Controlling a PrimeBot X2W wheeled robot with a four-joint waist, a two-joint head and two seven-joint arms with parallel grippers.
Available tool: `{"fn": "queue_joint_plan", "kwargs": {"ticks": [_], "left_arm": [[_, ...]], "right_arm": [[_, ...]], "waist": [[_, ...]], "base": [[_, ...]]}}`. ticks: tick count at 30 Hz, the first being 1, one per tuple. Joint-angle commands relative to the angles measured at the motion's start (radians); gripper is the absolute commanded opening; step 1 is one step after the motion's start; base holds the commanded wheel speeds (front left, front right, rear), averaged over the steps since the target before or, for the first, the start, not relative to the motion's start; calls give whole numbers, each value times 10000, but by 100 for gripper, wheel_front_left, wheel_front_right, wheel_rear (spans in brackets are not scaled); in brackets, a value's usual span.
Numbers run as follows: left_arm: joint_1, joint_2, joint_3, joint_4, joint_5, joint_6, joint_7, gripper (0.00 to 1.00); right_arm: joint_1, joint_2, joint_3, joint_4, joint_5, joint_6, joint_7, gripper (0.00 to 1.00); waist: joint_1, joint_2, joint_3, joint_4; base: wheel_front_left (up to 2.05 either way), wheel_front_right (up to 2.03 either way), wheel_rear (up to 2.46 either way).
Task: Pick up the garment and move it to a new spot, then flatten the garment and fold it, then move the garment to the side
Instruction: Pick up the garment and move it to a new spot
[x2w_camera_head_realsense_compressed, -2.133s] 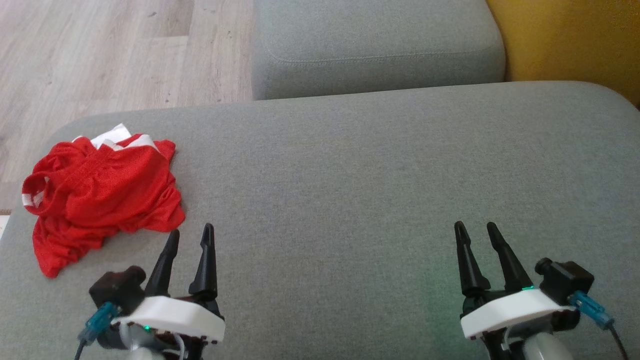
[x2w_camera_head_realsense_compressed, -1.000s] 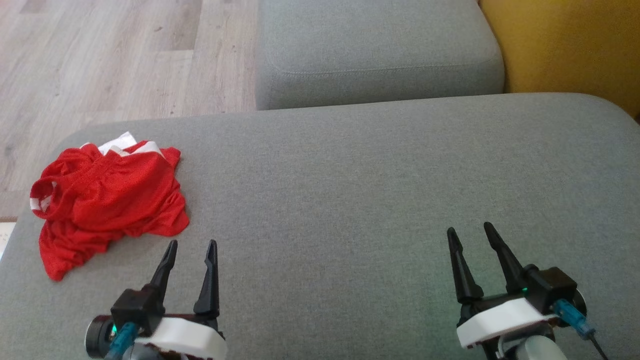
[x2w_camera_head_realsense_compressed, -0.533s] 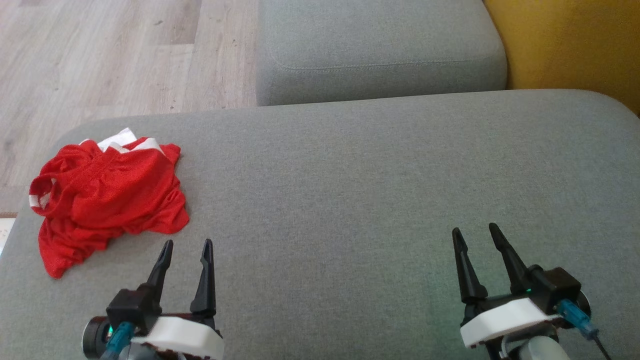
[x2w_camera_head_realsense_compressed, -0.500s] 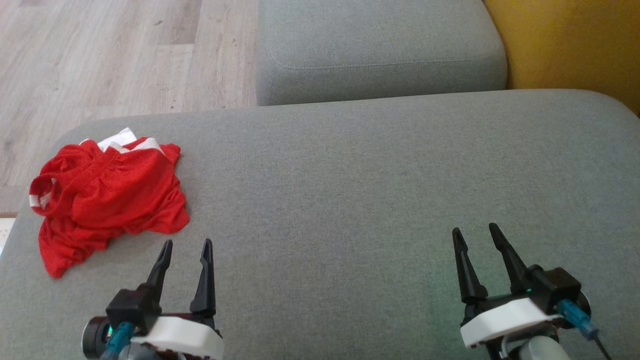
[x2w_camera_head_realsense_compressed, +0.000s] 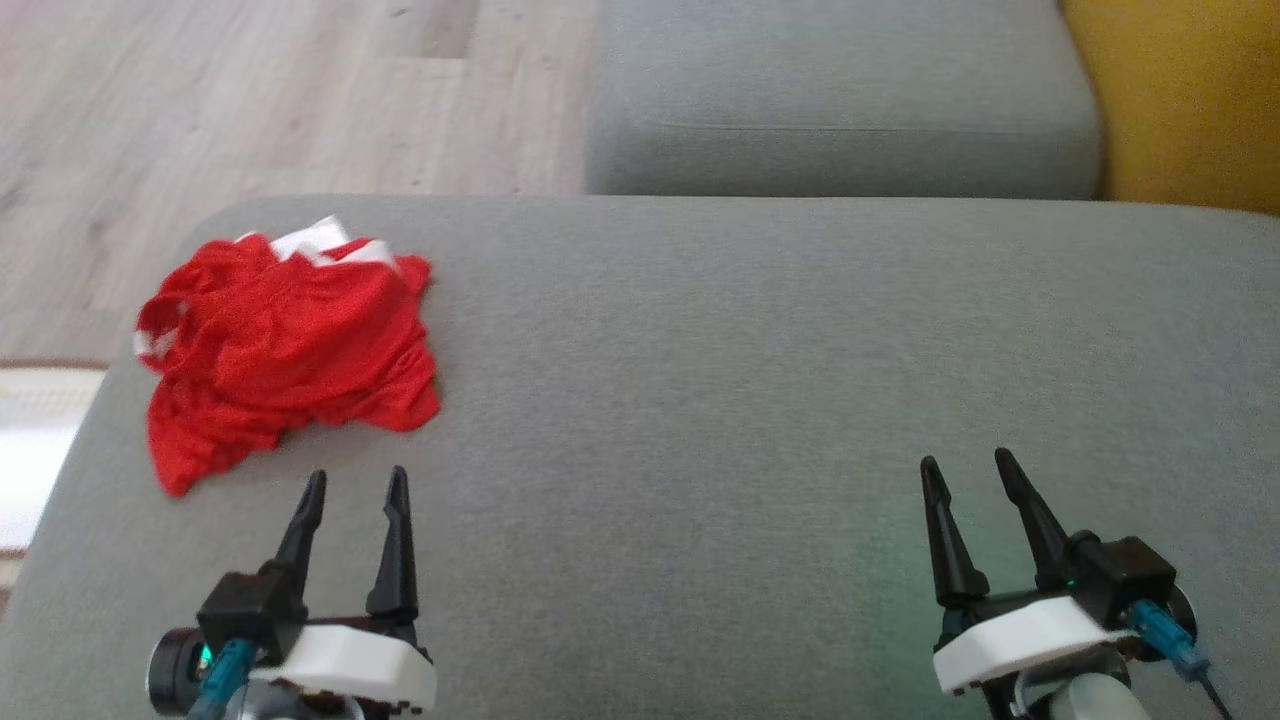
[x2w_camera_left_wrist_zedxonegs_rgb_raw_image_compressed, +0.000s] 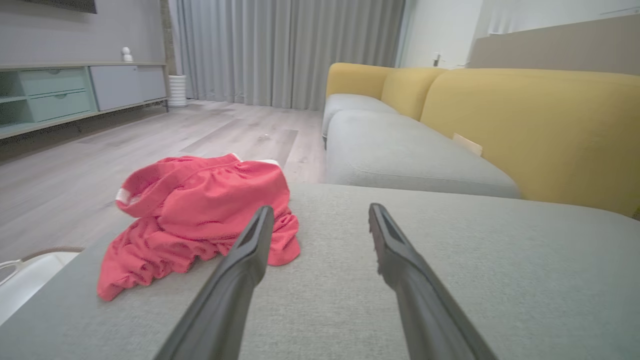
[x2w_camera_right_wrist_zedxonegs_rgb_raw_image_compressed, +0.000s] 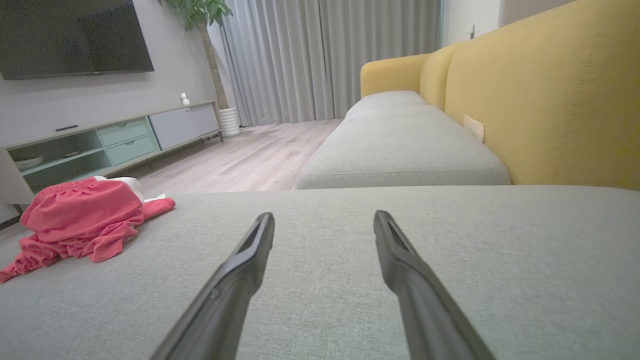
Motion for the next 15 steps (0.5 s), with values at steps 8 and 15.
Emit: {"fn": "queue_joint_plan", "kwargs": {"ticks": [8, 15], "left_arm": [[-364, 78, 594, -417, 22, 132, -122, 100], [-349, 78, 865, -489, 80, 163, -122, 100]], "right_arm": [[-293, -53, 323, -287, -11, -9, -136, 100], [-315, -53, 381, -278, -5, -9, -136, 100]], "waist": [[0, 0, 223, 1435], [0, 0, 326, 2397]], "base": [[0, 0, 0], [0, 0, 0]]}}
